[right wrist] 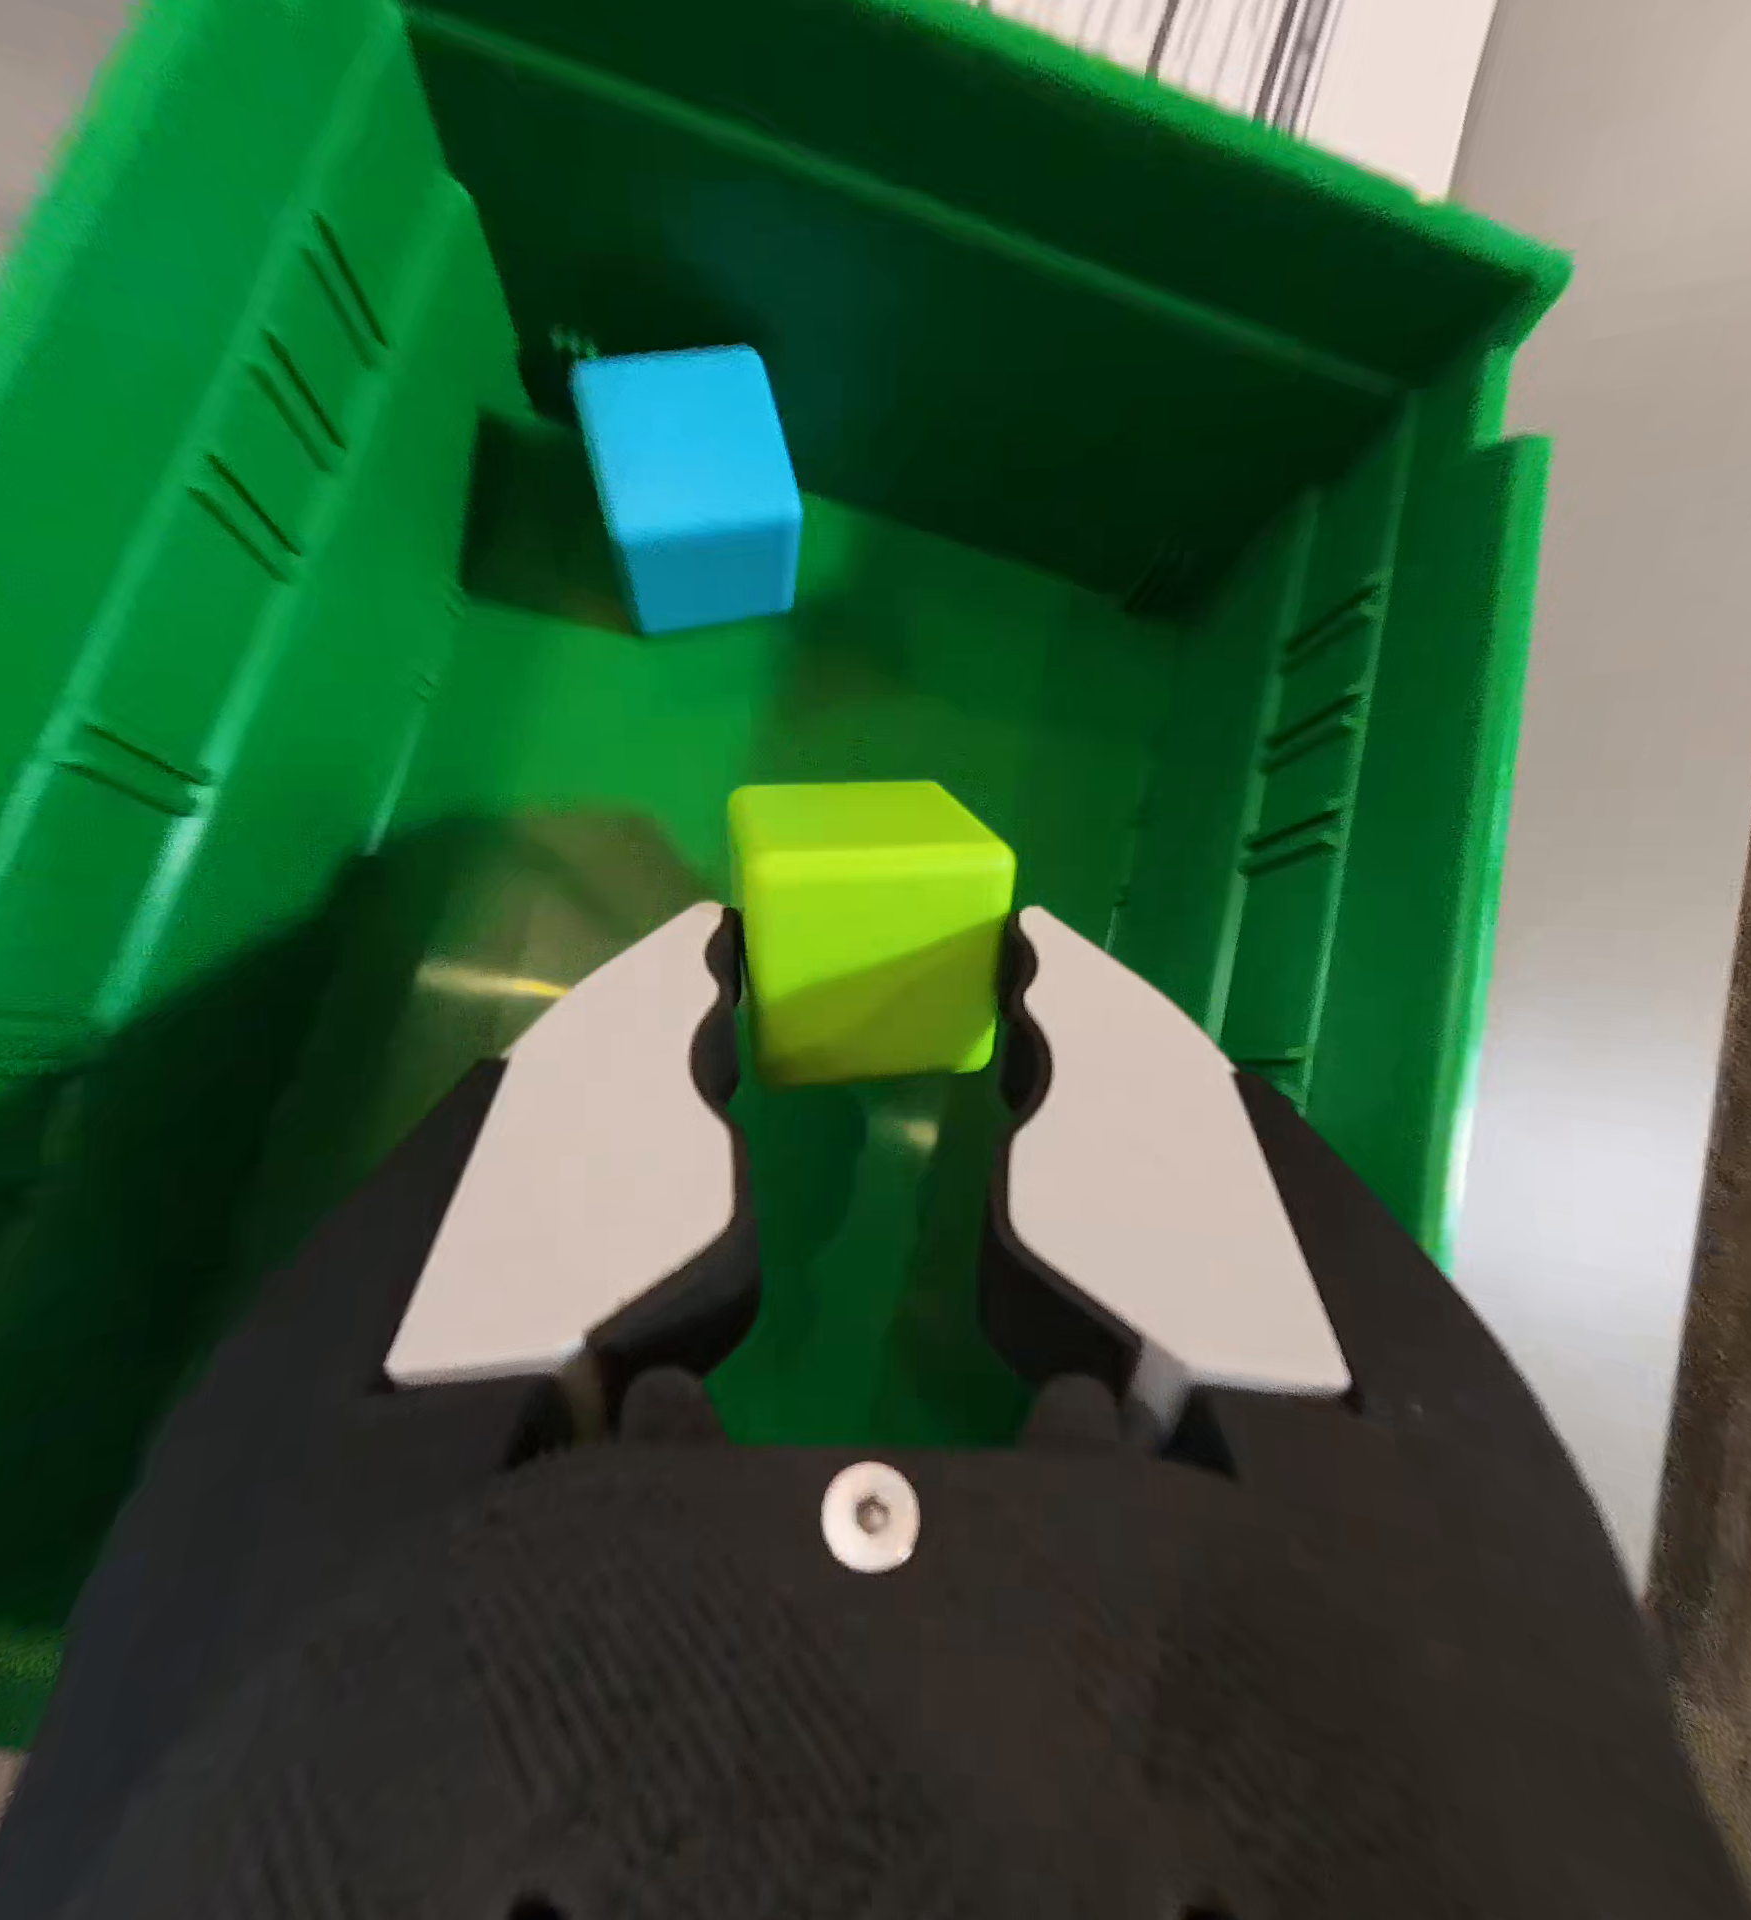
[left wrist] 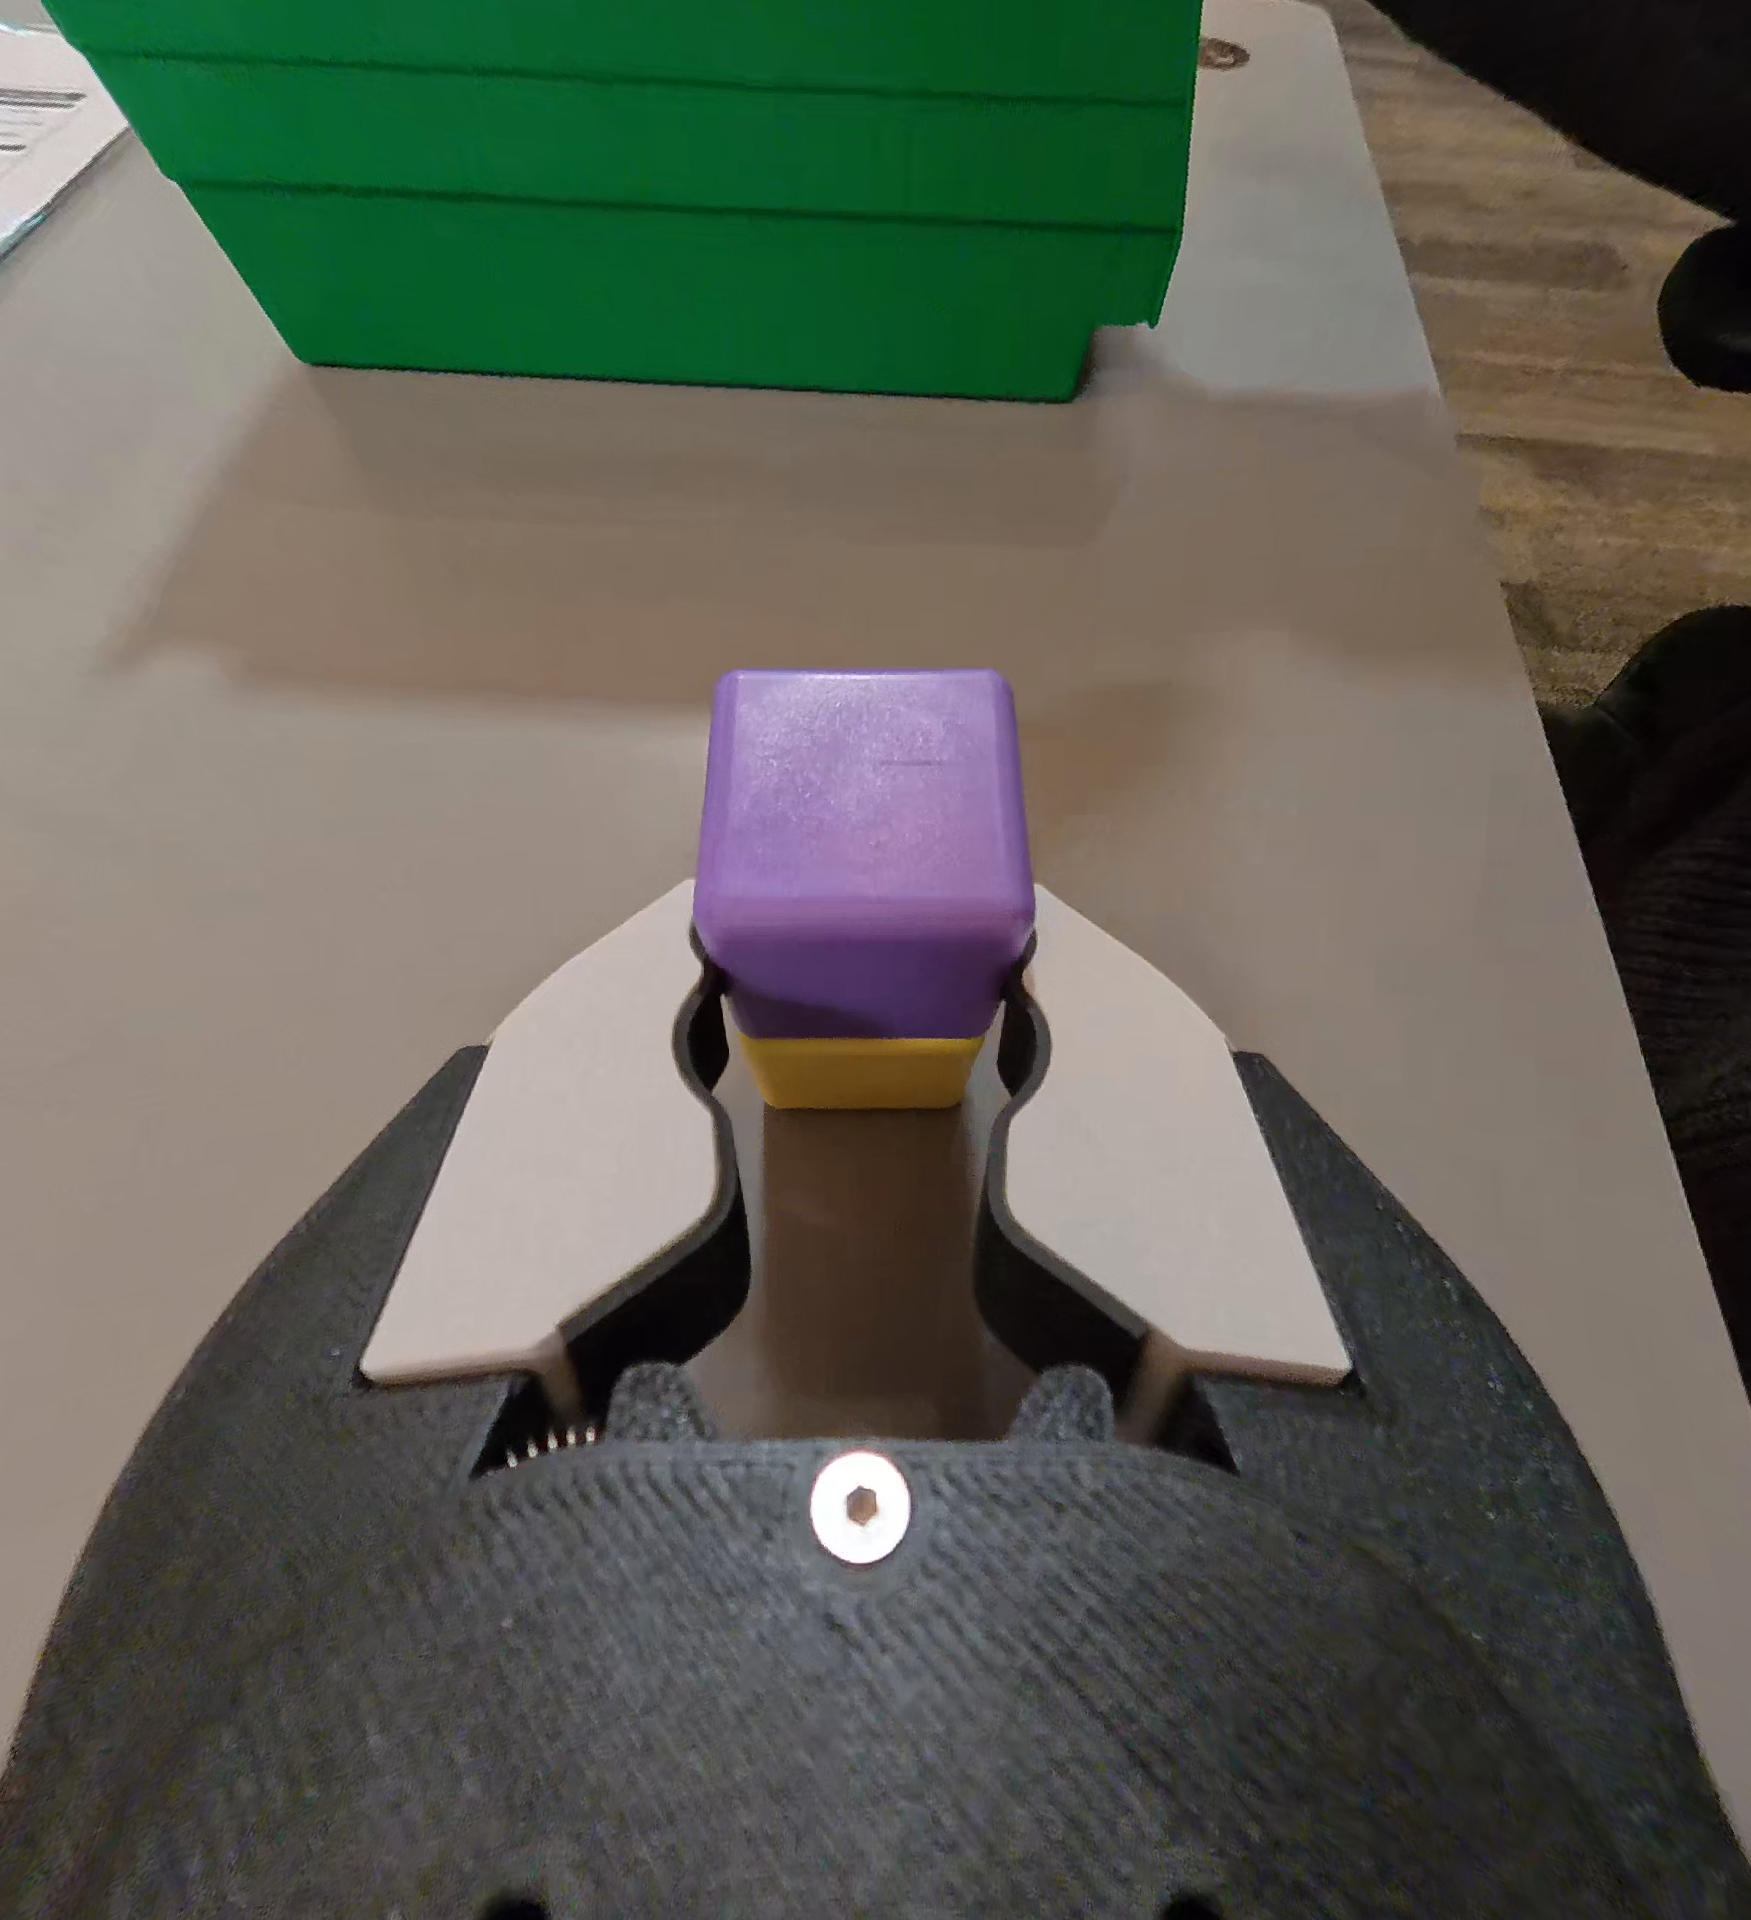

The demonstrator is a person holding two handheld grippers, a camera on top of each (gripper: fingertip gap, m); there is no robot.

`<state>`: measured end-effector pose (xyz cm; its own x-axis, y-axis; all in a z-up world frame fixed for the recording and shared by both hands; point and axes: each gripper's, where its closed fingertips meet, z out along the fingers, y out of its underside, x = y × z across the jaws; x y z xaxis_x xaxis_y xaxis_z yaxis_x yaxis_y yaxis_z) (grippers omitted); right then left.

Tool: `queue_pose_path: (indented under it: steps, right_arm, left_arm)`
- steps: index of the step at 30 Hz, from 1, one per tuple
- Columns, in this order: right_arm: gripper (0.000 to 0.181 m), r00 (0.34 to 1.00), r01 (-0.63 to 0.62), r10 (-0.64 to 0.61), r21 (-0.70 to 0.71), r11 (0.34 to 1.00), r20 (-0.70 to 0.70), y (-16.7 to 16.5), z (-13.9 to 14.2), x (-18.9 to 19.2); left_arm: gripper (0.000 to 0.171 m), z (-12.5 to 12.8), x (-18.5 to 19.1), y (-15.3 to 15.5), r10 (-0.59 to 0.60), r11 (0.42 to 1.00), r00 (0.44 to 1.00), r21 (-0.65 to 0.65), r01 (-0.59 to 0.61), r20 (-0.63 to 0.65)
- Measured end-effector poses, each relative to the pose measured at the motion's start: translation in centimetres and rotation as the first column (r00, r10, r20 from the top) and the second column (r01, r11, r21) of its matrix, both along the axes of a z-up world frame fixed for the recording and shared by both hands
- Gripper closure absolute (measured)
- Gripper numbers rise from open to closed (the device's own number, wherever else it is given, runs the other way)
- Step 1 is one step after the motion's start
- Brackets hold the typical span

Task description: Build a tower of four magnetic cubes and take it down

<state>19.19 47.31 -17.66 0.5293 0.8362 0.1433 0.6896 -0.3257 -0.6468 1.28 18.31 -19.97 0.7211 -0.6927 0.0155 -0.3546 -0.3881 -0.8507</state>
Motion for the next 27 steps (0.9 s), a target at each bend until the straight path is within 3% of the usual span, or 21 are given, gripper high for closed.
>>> queue_pose_path:
  steps: [9,15,18,20,23,27]
  right_arm:
    - [0.132,0.980,0.058,-0.062,0.025,0.998,0.189,1.8,-2.7,0.8]
    - [0.120,0.976,0.064,-0.089,0.128,0.990,0.198,2.1,-1.2,0.9]
    - [0.119,0.998,0.011,-0.018,0.116,0.993,0.059,0.4,1.5,-1.1]
    - [0.118,0.990,-0.085,0.095,0.108,0.991,-0.099,-2.1,4.1,-3.8]
    - [0.119,0.926,-0.203,0.233,0.131,0.970,-0.296,-6.4,8.2,-7.6]
    - [0.112,0.811,-0.394,0.422,0.154,0.906,-0.405,-13.7,11.3,-12.0]
  left_arm:
    - [0.120,-0.4,0.2,-0.1,-0.008,1.000,1.000,-0.014,0.008,-0.022]
    - [0.121,-0.4,0.2,-0.1,-0.007,1.000,1.000,-0.017,0.007,-0.017]
    - [0.121,-0.4,0.2,-0.1,-0.009,1.000,1.000,-0.021,0.008,-0.014]
    - [0.121,-0.5,0.1,-0.1,-0.005,1.000,1.000,-0.027,0.005,-0.019]
    - [0.102,-1.0,0.0,-0.1,0.014,0.998,0.999,-0.062,-0.016,-0.032]
    - [0.096,-1.2,-0.2,-0.3,0.021,0.996,0.999,-0.085,-0.024,-0.030]
